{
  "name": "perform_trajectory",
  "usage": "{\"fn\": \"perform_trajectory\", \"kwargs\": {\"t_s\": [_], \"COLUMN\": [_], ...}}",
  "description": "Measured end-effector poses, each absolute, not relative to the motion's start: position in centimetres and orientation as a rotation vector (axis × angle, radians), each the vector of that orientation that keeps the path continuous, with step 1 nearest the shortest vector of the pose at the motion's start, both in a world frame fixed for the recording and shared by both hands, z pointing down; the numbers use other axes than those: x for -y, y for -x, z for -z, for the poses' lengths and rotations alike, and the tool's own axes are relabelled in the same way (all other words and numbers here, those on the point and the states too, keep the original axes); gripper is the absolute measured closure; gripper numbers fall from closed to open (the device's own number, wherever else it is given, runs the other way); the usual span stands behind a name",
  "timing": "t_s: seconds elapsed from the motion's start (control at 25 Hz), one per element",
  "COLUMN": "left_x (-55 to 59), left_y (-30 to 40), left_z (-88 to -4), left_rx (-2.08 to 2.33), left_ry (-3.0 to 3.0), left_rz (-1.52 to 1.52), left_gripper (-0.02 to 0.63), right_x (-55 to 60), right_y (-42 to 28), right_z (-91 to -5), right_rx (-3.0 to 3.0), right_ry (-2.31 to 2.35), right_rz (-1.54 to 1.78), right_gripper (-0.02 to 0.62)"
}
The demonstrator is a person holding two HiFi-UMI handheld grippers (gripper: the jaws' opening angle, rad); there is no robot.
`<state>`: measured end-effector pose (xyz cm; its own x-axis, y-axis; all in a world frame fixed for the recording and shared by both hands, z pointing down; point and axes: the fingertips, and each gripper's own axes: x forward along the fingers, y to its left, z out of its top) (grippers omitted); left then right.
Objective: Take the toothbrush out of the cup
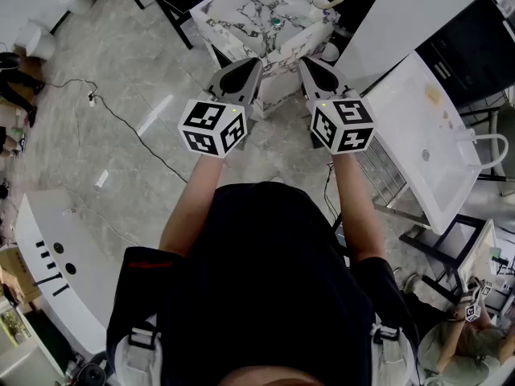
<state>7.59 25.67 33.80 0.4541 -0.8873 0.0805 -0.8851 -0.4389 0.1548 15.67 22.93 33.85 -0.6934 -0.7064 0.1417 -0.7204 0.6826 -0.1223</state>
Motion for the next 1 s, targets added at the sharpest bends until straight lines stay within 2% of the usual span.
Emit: {"fn": "perform_trajectory", "kwargs": {"t_s": [0.4,1.0], "left_x": [-26.6,-25.6], "left_y": [-7.2,-8.8], "left_z": [-34.4,-34.5], "left_rx": [1.538,1.519], "left_ry": [-2.502,-2.512], "left_rz": [0.036,0.012], "left_gripper": [0.589,0.589], "right_x": [-22.6,-21.7], "right_y": [-16.3,-17.9], "right_z": [-34.1,-34.7], "right_rx": [2.880,2.877], "right_ry": [-1.225,-1.215], "right_rz": [-0.435,-0.438], "right_gripper": [0.561,0.561]}}
